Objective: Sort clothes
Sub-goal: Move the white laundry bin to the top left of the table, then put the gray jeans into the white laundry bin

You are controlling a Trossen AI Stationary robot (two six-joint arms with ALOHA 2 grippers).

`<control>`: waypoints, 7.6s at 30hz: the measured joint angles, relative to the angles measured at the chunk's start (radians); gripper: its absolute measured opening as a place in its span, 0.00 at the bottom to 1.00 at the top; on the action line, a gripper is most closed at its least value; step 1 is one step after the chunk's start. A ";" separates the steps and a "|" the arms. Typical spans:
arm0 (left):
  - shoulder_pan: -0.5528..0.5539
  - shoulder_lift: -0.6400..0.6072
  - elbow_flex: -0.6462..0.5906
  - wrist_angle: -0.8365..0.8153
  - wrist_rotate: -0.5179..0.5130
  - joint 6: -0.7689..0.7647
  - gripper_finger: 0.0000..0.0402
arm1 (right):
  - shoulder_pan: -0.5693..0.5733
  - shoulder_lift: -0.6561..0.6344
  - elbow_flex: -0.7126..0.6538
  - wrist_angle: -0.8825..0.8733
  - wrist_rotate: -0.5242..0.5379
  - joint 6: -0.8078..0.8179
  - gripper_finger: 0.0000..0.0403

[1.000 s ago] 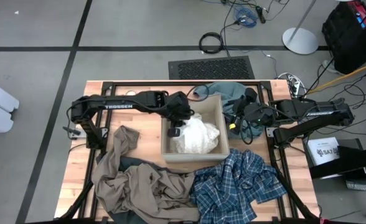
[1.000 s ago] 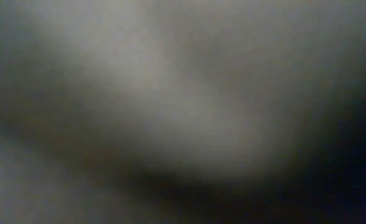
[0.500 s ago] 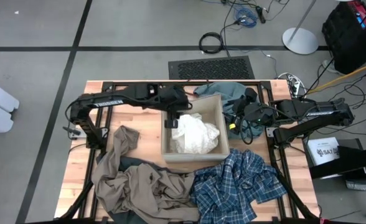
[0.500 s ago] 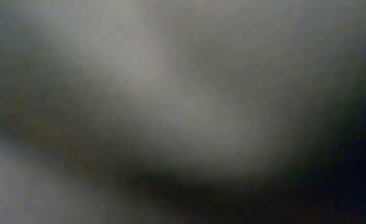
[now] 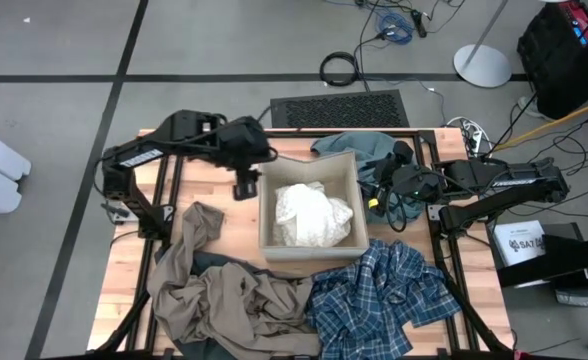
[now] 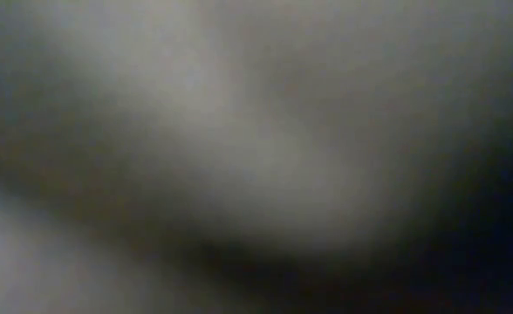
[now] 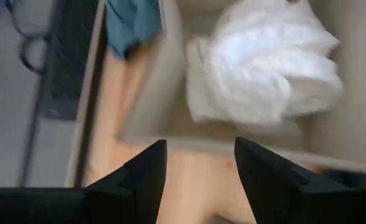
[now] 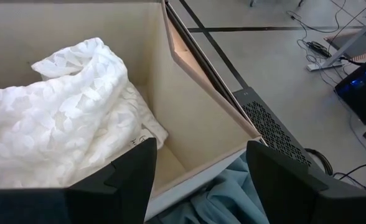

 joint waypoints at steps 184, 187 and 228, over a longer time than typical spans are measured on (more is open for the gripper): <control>-0.463 -0.313 -0.919 0.858 -0.143 -0.271 0.49 | -0.553 0.803 -0.041 0.533 -0.206 -0.210 0.56; -0.463 -0.313 -0.920 0.856 -0.143 -0.270 0.49 | -0.558 0.835 -0.041 0.501 -0.179 -0.201 0.44; -0.454 -0.310 -0.921 1.534 -0.254 0.435 0.49 | 0.010 -0.237 -0.042 0.217 -0.621 0.008 0.02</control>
